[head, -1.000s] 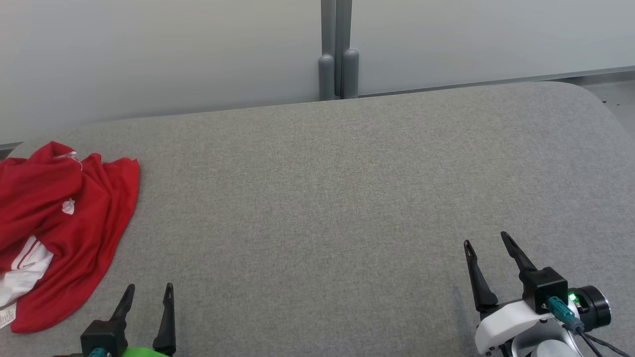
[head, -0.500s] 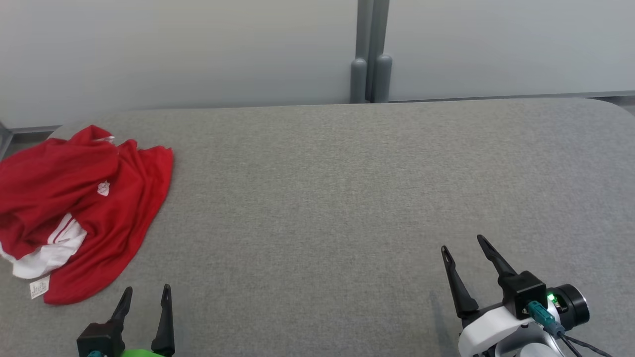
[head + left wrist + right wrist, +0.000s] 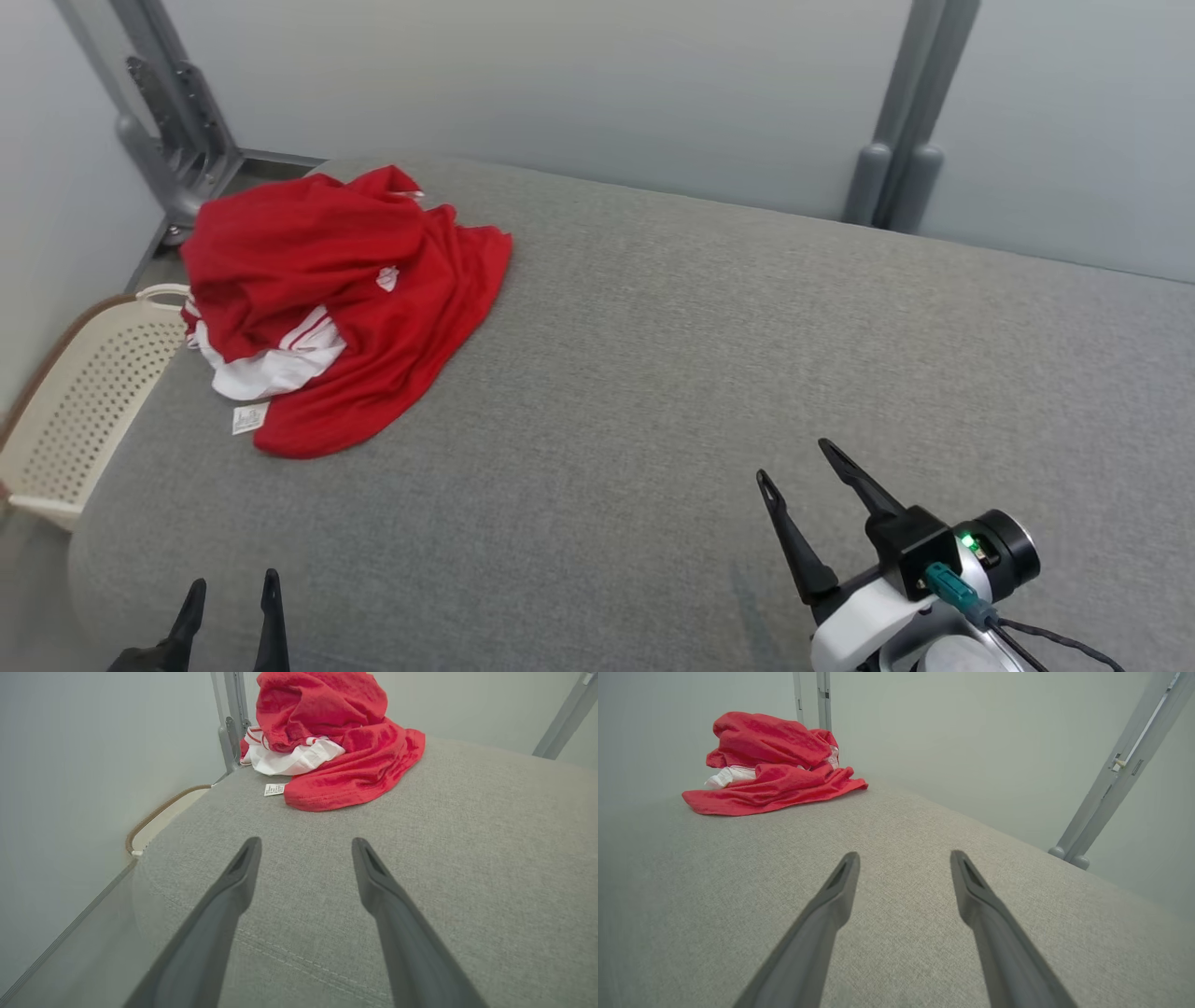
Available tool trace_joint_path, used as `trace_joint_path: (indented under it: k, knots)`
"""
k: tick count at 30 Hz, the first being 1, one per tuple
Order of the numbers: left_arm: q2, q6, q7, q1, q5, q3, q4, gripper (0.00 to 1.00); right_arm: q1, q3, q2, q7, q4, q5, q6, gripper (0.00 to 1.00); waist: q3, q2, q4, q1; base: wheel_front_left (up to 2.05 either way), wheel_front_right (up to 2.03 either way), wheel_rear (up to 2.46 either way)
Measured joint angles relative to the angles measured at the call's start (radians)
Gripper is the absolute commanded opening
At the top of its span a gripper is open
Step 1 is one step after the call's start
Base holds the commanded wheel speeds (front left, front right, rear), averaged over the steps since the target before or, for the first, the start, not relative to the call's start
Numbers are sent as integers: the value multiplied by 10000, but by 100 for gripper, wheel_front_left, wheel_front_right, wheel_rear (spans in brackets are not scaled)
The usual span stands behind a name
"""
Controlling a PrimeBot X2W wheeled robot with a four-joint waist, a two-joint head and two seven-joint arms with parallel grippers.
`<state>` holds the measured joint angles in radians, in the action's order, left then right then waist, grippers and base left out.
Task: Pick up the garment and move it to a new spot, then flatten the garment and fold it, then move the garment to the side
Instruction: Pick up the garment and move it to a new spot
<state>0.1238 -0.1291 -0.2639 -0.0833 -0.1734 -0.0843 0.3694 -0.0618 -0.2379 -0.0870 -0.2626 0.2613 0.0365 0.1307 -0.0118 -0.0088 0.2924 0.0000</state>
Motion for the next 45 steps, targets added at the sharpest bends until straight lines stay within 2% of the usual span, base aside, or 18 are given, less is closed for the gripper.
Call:
trace_joint_path:
  k: [9, 16, 22, 28, 33, 37, 40, 45]
  knots:
    - [-217, 15, 0, -261, 2, -554, -445, 100, -229, -500, -10, 0, 92, -192, 2, 100, -133, 0, 1358, 0, 0, 0, 0]
    - [-412, 15, -2, -231, -13, -644, -742, 100, -245, -616, -125, -2, 109, -211, 2, 100, -64, 0, 1632, 0, 0, 0, 0]
    - [-263, 13, 290, 1482, -506, -424, -424, 100, -646, -589, -376, -2, 8, -38, 2, 100, 564, 0, 1423, 0, 0, 0, 0]
    - [96, 0, 2192, 4292, -1398, -167, 238, 100, -1159, -554, -577, -2, -232, 217, 2, 100, 1493, 0, 1109, 0, 0, 0, 0]
    - [859, -2, 4224, 6706, -1864, -107, 1166, 100, -1486, -644, -748, 0, -449, 380, 2, 100, 2372, 0, 776, 1, 0, 0, 0]
    - [1498, -2, 5425, 8240, -2299, -288, 2010, 100, -1631, -709, -788, 0, -683, 504, 2, 100, 3036, 0, 415, 1, 0, 0, 0]
    - [2019, 4, 5860, 9140, -2462, -456, 2746, 100, -1693, -963, -790, -2, -832, 633, 2, 100, 3485, 0, 90, 1, 0, 0, 0]
    - [2558, 27, 6278, 9829, -2648, -667, 4284, 100, -1685, -1269, -727, 0, -1003, 660, 2, 100, 4062, 0, -597, 2, 0, 0, 0]
